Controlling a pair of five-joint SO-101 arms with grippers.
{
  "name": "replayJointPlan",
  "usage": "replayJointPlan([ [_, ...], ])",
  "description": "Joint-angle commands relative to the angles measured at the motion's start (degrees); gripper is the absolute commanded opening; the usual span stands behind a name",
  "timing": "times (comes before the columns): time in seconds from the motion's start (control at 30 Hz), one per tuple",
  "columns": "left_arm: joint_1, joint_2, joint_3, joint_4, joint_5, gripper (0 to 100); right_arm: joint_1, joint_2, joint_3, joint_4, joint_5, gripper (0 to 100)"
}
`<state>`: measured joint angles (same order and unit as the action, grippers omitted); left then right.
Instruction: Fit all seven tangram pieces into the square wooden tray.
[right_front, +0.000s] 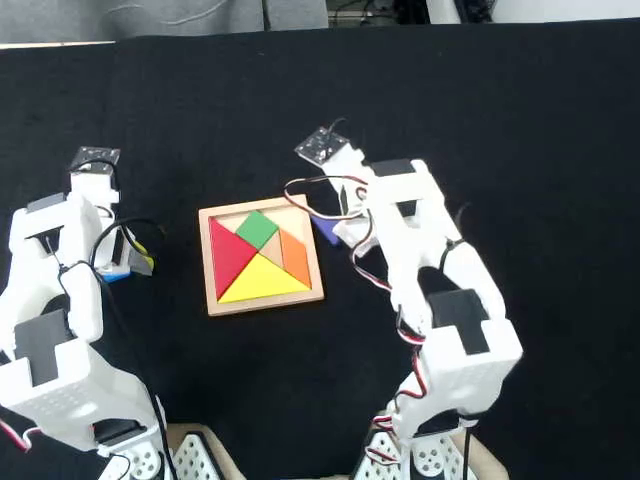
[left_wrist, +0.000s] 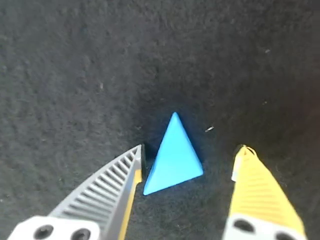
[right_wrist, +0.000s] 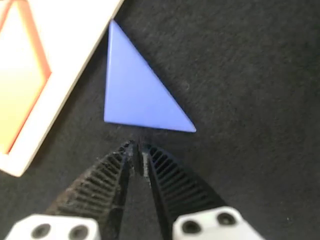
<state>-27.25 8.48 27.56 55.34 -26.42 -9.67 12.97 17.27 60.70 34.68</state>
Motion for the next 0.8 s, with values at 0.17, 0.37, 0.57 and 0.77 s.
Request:
replayJointPlan([
  [0.17,-2.68,-0.7,-2.86,3.96,-10.73,29,0.44,-1.63,-3.12,1.49,-3.43,1.1],
  [0.37,-4.35,-0.35,-5.14,3.87,-14.33,28,0.35,0.22,-3.38,1.05,-3.43,1.1],
  [0.57,-1.19,-0.35,-4.97,3.87,-14.24,28,0.35,0.57,-3.21,1.05,-3.43,1.1],
  [0.77,0.22,-0.26,-4.7,-0.18,-14.07,28,0.7,0.57,-3.21,0.97,-3.43,1.1],
])
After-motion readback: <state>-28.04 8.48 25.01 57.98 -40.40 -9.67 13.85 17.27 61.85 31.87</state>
